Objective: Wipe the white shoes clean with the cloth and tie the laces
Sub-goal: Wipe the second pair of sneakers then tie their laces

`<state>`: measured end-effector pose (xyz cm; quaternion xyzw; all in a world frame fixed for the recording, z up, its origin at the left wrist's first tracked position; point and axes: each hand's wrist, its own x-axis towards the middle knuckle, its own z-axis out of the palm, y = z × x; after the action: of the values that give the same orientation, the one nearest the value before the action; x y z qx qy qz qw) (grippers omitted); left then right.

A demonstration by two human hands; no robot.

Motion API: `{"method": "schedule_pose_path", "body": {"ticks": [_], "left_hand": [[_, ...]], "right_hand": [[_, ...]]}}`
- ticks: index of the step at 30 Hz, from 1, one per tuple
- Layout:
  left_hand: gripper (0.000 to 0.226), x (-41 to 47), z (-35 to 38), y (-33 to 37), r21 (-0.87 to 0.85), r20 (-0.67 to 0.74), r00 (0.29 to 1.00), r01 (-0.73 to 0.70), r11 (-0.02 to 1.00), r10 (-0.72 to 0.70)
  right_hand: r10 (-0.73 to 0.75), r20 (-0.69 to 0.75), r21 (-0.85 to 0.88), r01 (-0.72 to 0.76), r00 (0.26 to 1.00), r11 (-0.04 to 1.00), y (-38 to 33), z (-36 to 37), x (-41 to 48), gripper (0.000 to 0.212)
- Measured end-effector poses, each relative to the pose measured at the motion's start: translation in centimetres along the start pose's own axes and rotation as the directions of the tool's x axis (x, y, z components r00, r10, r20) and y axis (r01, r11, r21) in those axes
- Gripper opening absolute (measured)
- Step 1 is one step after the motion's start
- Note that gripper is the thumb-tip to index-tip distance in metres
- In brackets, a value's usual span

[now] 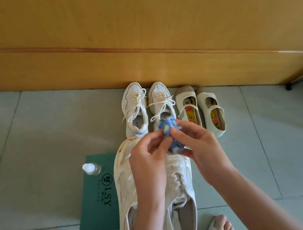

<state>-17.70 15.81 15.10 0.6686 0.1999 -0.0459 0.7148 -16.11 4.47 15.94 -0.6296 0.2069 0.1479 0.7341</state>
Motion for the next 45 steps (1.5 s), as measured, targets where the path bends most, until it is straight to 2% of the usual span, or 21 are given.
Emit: {"method": "schedule_pose_path", "body": {"ticks": [3,5,8,11,14,16,19,21,25,32,35,40,45], "left_hand": [[0.021,-0.6,0.7,-0.9,0.099,0.080,0.997,-0.017,0.995,0.009],[0.028,-1.4,1.0,-2.0,0.205,0.064,0.998,-0.035,0.978,0.023],[0.054,-2.9,1.7,-4.6,0.425,0.040,0.994,-0.110,0.898,0.102],[0.088,-4.7,2.9,-6.7,0.538,-0.010,0.997,-0.055,0.841,0.072],[0.090,-5.4,3.5,-8.6,0.692,-0.074,0.989,-0.044,0.721,0.132],[0.084,-5.3,3.6,-9.7,0.757,-0.081,0.985,-0.040,0.653,0.154],[0.082,-4.9,3.7,-10.3,0.778,-0.080,0.988,-0.023,0.628,0.135],[0.082,-4.7,3.8,-10.5,0.798,-0.062,0.987,-0.042,0.601,0.151],[0.081,-4.6,4.1,-11.0,0.833,-0.065,0.983,-0.041,0.552,0.171],[0.074,-4.6,4.4,-11.6,0.807,-0.100,0.980,-0.021,0.590,0.172],[0.075,-4.6,4.4,-11.6,0.814,-0.099,0.976,-0.032,0.579,0.192],[0.074,-4.4,4.4,-11.9,0.816,-0.104,0.967,-0.050,0.576,0.231],[0.076,-4.3,4.5,-12.1,0.799,-0.120,0.963,-0.049,0.599,0.239]], "right_hand": [[0.060,-0.070,0.073,-0.054,0.996,0.996,0.2,-2.2,0.6,0.018],[0.049,-0.122,0.065,-0.041,0.991,0.997,0.0,-3.7,1.8,0.013],[-0.108,-0.205,-0.165,0.074,0.973,0.983,-0.3,-5.4,5.2,0.019],[-0.216,-0.089,-0.454,0.154,0.972,0.878,0.1,-5.0,8.1,0.020],[-0.189,0.127,-0.664,0.225,0.974,0.713,1.7,-3.3,9.4,0.020],[-0.135,0.199,-0.734,0.239,0.971,0.636,3.1,-2.6,10.0,0.017],[-0.061,0.242,-0.687,0.215,0.968,0.694,4.0,-2.8,10.2,0.010],[-0.037,0.246,-0.639,0.191,0.969,0.745,4.1,-3.1,10.1,0.016],[-0.051,0.288,-0.632,0.229,0.956,0.740,4.3,-3.9,9.3,0.019],[-0.175,0.112,-0.566,0.208,0.978,0.798,5.6,-5.1,7.8,0.018],[-0.188,0.003,-0.574,0.156,0.982,0.804,6.7,-5.8,6.9,0.017],[-0.210,-0.195,-0.491,0.090,0.958,0.866,8.6,-6.2,4.4,0.013],[-0.191,-0.259,-0.477,0.047,0.947,0.878,10.2,-6.6,2.1,0.013]]}}
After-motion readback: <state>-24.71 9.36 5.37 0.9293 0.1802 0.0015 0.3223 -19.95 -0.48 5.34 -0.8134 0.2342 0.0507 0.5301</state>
